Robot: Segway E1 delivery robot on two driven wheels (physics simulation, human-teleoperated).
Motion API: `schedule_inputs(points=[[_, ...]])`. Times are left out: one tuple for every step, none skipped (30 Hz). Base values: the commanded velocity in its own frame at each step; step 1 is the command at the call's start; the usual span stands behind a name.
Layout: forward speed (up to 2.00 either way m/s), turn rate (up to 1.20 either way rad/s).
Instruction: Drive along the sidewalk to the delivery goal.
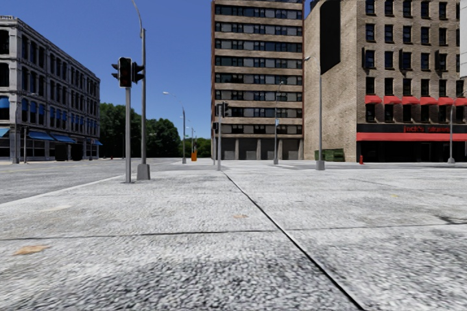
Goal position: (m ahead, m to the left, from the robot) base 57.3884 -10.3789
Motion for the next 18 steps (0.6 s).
schedule_inputs(points=[[2.00,-0.25],[2.00,-0.25],[2.00,-0.25],[2.00,-0.25],[2.00,-0.25],[2.00,-0.25],[2.00,-0.25],[2.00,-0.25],[2.00,-0.25],[2.00,-0.25],[2.00,-0.25],[2.00,-0.25],[2.00,-0.25],[2.00,-0.25],[2.00,-0.25],[2.00,-0.25],[2.00,-0.25],[2.00,-0.25]])
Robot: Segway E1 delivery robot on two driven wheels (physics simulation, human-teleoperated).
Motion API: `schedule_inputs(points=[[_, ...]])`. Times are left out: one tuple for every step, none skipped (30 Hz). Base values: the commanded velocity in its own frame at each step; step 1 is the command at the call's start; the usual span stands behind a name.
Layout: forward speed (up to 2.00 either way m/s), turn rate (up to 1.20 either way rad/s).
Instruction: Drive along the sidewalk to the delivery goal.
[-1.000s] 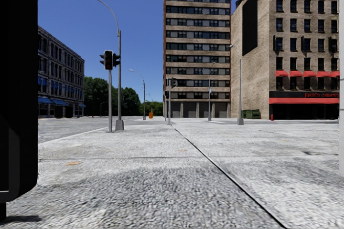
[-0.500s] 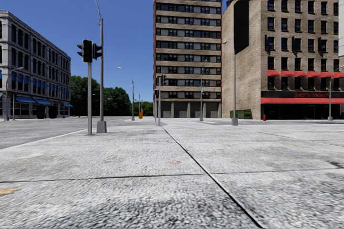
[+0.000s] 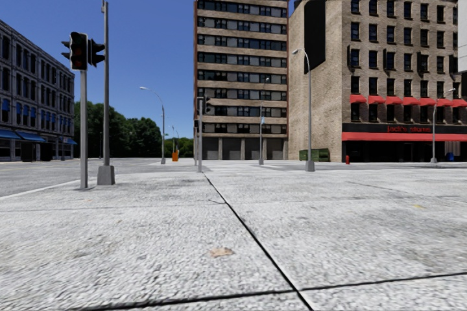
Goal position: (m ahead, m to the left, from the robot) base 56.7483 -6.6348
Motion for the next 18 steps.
schedule_inputs(points=[[2.00,-0.25],[2.00,-0.25],[2.00,-0.25],[2.00,-0.25],[2.00,-0.25],[2.00,-0.08],[2.00,0.00],[2.00,0.00],[2.00,0.00],[2.00,0.00],[2.00,0.00],[2.00,0.00],[2.00,0.00],[2.00,0.00],[2.00,0.00],[2.00,0.00],[2.00,0.00],[2.00,0.00]])
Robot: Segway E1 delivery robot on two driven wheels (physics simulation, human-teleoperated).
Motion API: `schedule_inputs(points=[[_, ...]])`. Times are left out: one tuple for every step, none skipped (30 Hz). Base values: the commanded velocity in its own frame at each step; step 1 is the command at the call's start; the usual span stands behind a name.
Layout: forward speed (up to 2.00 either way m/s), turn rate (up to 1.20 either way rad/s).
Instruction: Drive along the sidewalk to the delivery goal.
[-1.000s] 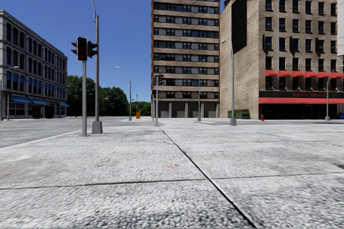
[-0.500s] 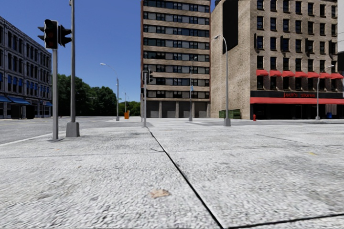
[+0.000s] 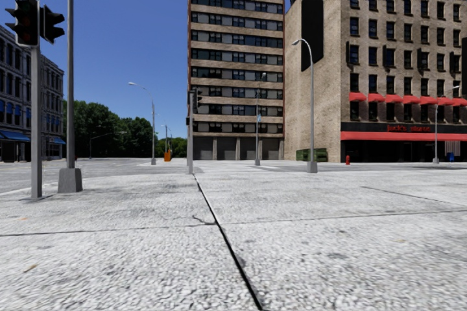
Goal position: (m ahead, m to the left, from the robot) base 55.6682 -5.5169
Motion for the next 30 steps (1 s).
schedule_inputs(points=[[2.00,0.00],[2.00,0.00],[2.00,0.00],[2.00,0.00],[2.00,0.00],[2.00,0.00],[2.00,0.00],[2.00,0.00],[2.00,0.00],[2.00,0.00],[2.00,0.00],[2.00,0.00],[2.00,0.00],[2.00,0.00],[2.00,0.00],[2.00,0.00],[2.00,0.00],[2.00,0.00],[2.00,0.00],[2.00,0.00],[2.00,0.00],[2.00,0.00],[2.00,0.00],[2.00,0.00],[2.00,0.00],[2.00,0.00],[2.00,0.00],[2.00,0.00],[2.00,0.00],[2.00,0.00]])
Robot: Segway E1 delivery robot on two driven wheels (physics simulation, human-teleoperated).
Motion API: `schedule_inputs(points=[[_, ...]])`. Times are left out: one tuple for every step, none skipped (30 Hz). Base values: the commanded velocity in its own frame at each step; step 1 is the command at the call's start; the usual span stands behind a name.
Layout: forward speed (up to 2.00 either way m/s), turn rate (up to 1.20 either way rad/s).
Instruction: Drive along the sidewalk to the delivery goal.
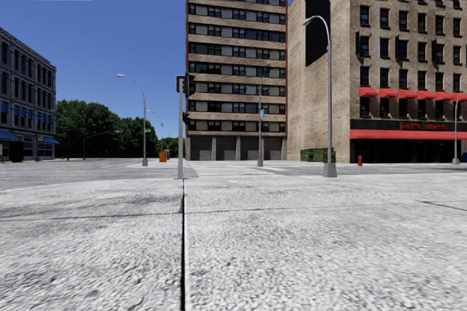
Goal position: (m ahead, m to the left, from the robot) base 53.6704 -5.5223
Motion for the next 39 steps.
schedule_inputs(points=[[2.00,0.00],[2.00,0.00],[2.00,0.00],[2.00,0.00],[2.00,0.00],[2.00,0.00],[2.00,0.00],[2.00,0.00],[2.00,0.00],[2.00,0.00],[2.00,0.00],[2.00,0.00],[2.00,0.00],[2.00,0.00],[2.00,0.00],[2.00,0.00],[2.00,0.00],[2.00,0.00],[2.00,0.00],[2.00,0.00],[2.00,0.00],[2.00,0.00],[2.00,0.00],[2.00,0.00],[2.00,0.00],[2.00,0.00],[2.00,0.00],[2.00,0.00],[2.00,0.00],[2.00,0.00],[2.00,0.00],[2.00,0.00],[2.00,0.00],[2.00,0.00],[2.00,0.00],[2.00,0.00],[2.00,0.00],[2.00,0.00],[2.00,0.00]])
